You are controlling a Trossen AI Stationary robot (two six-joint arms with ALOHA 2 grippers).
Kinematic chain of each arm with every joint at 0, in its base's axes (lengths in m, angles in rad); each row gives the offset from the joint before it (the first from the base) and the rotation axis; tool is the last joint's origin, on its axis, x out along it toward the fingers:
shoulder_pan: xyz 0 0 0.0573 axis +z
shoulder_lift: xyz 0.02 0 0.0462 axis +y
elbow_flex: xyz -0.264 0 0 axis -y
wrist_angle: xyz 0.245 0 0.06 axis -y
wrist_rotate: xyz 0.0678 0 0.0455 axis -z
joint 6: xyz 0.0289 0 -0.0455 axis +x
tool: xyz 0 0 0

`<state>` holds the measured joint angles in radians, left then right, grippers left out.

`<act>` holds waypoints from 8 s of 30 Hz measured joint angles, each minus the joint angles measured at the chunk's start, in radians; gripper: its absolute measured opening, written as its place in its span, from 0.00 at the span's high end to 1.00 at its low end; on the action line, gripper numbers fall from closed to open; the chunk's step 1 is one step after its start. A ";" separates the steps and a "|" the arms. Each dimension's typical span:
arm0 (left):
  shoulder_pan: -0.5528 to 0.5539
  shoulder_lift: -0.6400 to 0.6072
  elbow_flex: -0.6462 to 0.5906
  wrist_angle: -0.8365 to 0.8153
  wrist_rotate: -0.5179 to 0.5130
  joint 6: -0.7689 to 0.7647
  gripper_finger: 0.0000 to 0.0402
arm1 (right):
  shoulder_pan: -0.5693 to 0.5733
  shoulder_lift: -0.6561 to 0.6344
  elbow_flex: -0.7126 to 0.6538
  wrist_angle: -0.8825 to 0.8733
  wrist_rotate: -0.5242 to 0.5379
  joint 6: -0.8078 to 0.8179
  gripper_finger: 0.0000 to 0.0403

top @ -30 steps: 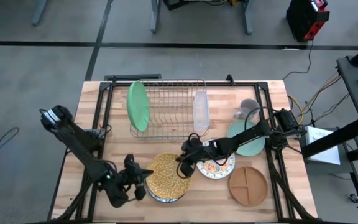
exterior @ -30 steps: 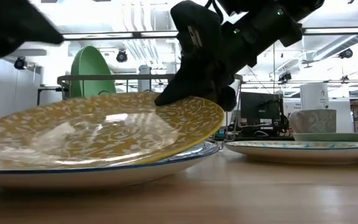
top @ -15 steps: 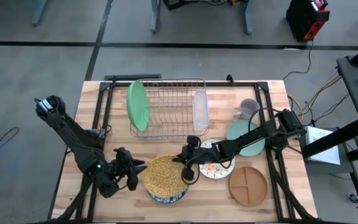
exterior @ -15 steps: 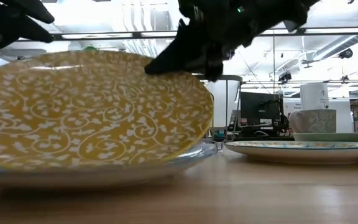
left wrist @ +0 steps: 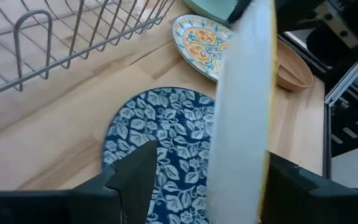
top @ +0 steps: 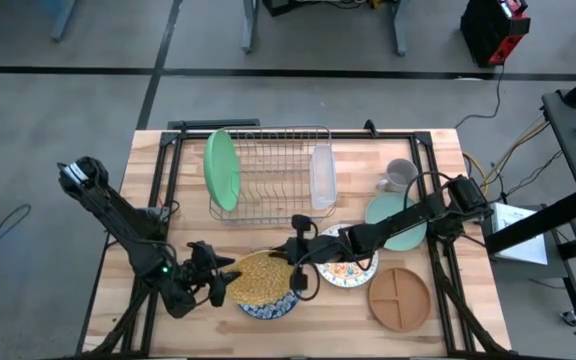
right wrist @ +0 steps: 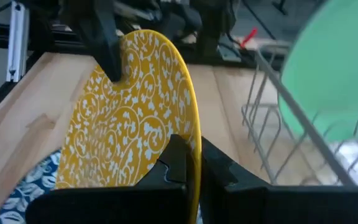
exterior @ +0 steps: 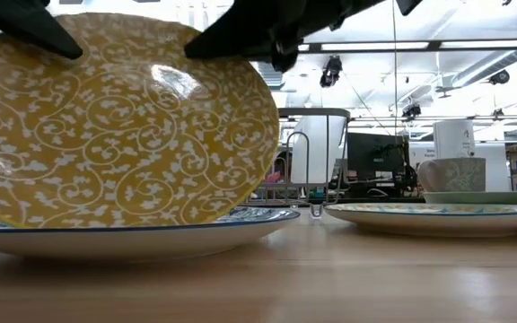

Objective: Sort dishes
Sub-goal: Put the yellow plate in the dish rack

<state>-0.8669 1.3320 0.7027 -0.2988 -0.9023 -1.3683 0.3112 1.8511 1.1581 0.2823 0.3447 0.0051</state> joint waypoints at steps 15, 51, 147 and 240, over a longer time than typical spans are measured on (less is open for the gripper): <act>0.002 0.056 0.043 0.054 -0.100 0.129 0.81 | 0.001 0.000 0.016 0.006 0.005 -0.006 1.00; -0.005 0.058 0.294 0.055 -0.297 0.669 0.99 | 0.001 -0.147 0.019 -0.242 -0.325 0.157 0.67; -0.013 -0.414 0.492 -0.939 -0.668 0.679 0.42 | -0.491 0.127 0.825 -0.870 -0.069 -1.866 0.95; -0.013 -0.643 0.433 -0.959 -0.572 0.748 0.42 | -0.515 0.377 0.897 -0.791 -0.107 -1.804 0.79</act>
<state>-0.8799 0.6892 1.1355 -1.2575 -1.4746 -0.6201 -0.2039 2.2280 2.0556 -0.5082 0.2375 -1.7984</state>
